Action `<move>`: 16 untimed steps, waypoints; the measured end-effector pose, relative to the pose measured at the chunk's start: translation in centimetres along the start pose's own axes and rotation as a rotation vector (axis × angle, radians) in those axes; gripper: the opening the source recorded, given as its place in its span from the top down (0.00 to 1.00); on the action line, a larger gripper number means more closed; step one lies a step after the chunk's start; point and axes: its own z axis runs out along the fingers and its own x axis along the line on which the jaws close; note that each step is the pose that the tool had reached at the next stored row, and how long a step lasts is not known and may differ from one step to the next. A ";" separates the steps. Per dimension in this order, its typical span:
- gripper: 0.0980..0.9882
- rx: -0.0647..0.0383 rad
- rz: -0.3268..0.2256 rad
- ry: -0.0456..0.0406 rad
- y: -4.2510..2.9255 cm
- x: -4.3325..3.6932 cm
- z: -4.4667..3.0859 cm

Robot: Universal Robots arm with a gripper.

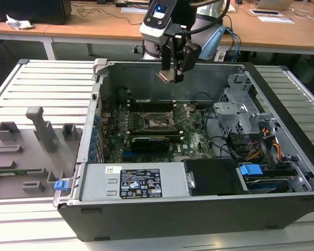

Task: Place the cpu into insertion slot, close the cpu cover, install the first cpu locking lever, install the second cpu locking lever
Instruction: 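Place the cpu into insertion slot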

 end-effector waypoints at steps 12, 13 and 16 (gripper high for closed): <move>0.51 0.000 0.010 -0.0008 -0.01 0.00 0.12; 0.51 0.000 0.010 -0.0009 -0.01 0.00 0.12; 0.51 0.000 0.012 -0.0010 -0.01 0.00 0.14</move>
